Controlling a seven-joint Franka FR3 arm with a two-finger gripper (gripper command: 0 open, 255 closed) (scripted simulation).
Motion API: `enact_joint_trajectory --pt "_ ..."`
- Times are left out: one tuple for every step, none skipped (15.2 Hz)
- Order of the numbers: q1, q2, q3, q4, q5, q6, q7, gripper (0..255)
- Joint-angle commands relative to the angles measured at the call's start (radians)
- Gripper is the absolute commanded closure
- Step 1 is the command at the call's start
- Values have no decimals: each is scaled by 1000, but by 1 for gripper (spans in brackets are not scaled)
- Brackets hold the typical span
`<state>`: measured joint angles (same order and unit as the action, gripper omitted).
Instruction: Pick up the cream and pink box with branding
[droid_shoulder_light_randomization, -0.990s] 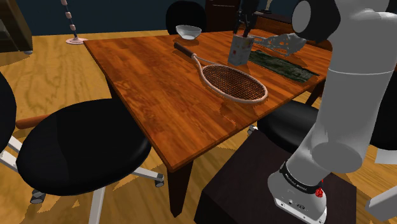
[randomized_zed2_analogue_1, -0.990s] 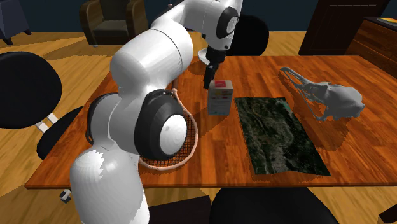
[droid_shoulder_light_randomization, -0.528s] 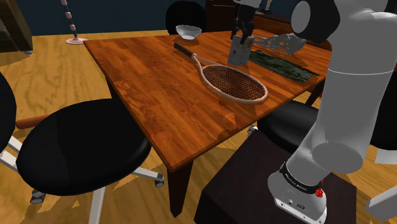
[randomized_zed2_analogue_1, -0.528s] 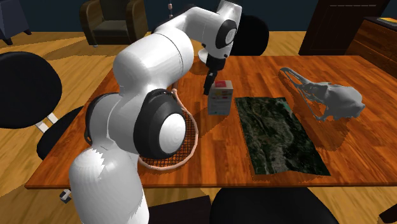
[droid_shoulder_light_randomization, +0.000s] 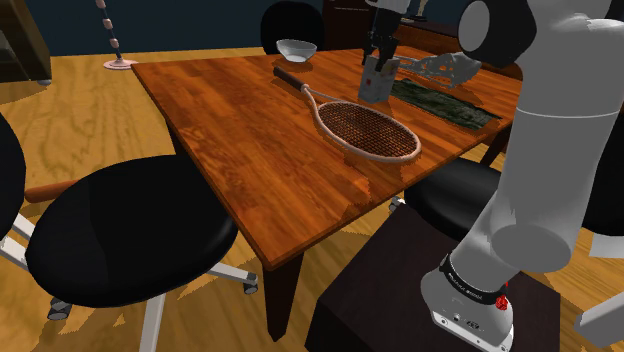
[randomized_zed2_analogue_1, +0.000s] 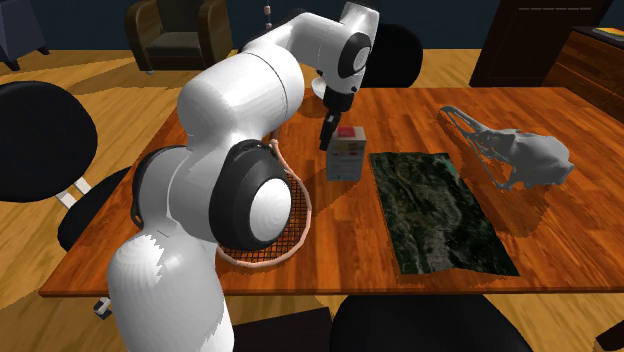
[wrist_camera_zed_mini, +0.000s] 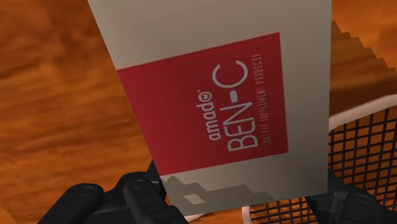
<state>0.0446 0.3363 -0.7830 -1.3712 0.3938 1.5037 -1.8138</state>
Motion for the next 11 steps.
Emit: enact_joint_trajectory --pt "-1 2 0 0 0 0 0 255" --pt "-1 2 0 0 0 0 -1 255" --pt "-3 4 0 2 1 0 -2 255" --pt "-8 7 0 20 3 -15 0 255" --pt "-13 11 0 38 6 -30 2 255" --pt "-18 15 0 58 9 -46 4 255" --pt "-24 19 0 77 12 -62 6 255" --pt "-31 24 1 98 16 -78 7 255" --pt "-38 29 1 119 20 -94 9 255" --pt "-45 35 2 141 24 -111 11 255" --pt "-53 41 3 163 29 -128 12 255"
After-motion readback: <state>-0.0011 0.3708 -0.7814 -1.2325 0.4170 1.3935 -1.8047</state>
